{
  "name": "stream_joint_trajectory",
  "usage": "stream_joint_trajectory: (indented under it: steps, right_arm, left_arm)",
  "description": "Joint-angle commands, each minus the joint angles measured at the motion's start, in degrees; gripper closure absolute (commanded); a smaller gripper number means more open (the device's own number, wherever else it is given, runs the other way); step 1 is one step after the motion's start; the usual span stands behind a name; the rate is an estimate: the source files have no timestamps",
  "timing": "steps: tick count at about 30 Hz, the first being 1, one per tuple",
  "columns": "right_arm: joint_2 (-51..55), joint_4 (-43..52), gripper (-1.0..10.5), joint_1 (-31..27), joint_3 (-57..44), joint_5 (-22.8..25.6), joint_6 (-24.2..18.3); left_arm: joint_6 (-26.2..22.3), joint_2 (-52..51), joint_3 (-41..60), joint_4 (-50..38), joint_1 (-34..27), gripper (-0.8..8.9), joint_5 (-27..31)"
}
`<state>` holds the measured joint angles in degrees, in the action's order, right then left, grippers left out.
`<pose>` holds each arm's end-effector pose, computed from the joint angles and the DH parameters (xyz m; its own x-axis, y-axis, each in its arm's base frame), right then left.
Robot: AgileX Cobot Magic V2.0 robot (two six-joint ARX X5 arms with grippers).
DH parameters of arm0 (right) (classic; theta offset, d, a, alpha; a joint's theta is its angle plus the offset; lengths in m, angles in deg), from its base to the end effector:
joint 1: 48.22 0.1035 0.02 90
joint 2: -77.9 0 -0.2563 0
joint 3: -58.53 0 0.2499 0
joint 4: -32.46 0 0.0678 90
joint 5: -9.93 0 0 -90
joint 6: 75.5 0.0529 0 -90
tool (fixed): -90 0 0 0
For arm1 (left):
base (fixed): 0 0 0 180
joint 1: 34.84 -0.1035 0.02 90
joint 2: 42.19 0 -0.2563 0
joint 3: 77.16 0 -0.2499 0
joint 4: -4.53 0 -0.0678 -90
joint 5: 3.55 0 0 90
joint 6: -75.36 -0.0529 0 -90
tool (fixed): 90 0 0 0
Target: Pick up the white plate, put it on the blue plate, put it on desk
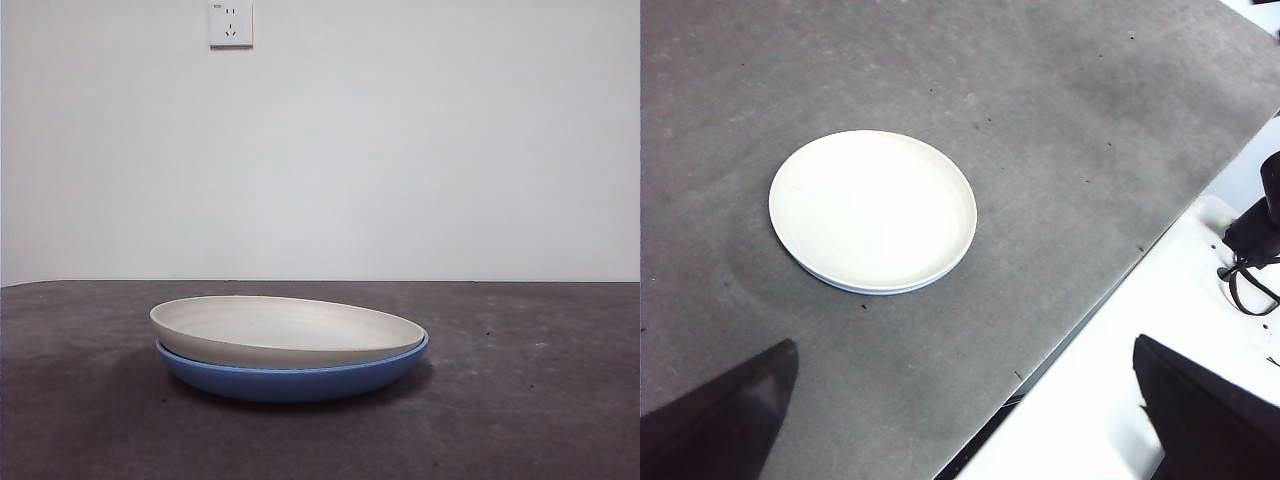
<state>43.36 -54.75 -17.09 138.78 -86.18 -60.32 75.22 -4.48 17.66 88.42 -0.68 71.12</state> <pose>0.0601 0.0428 0.3479 0.5824 0.4761 -0.6589 -0.4134 0.8714 0.2642 0.0598 -0.0575 0.3739 0.4937 -0.6545 -0.5726 0.7188 0.6778 -0.1550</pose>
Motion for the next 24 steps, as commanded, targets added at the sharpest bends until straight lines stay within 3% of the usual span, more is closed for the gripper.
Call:
stream_joint_trajectory:
  steps: [1,5,7,9,11,12,13,24]
  right_arm:
    - [2.3,-0.5,3.3,0.5,0.9,0.2,-1.0]
    - [5.4,-1.3,3.3,0.5,0.9,0.2,-0.8]
    - [5.9,-1.3,3.4,0.5,0.9,0.2,-0.8]
    - [6.0,-1.4,4.6,0.5,0.9,0.2,-0.6]
    - [6.0,-1.7,8.1,0.5,0.9,0.2,-0.5]
    - [6.0,-1.6,9.7,0.5,0.8,0.2,-0.5]
    - [6.0,-1.5,9.2,0.5,0.8,0.2,-0.4]
    - [6.0,1.7,9.1,0.5,0.9,0.2,-0.6]
  left_arm:
    - [-0.3,0.3,-0.5,-0.6,0.4,1.87,-0.1]
    - [-0.3,0.3,-0.5,-0.7,0.4,1.91,-0.1]
    - [-0.3,0.4,-0.5,-0.7,0.4,2.43,-0.1]
    - [-0.3,0.4,-0.5,-0.6,0.4,4.82,-0.1]
    - [-0.3,0.4,-0.5,-0.6,0.4,8.18,-0.1]
    - [-0.1,0.4,-0.5,-0.6,0.3,7.83,-0.1]
    - [0.0,0.4,-0.5,-0.7,0.3,7.91,-0.1]
    - [0.7,0.4,-0.5,-1.0,0.4,7.94,-0.1]
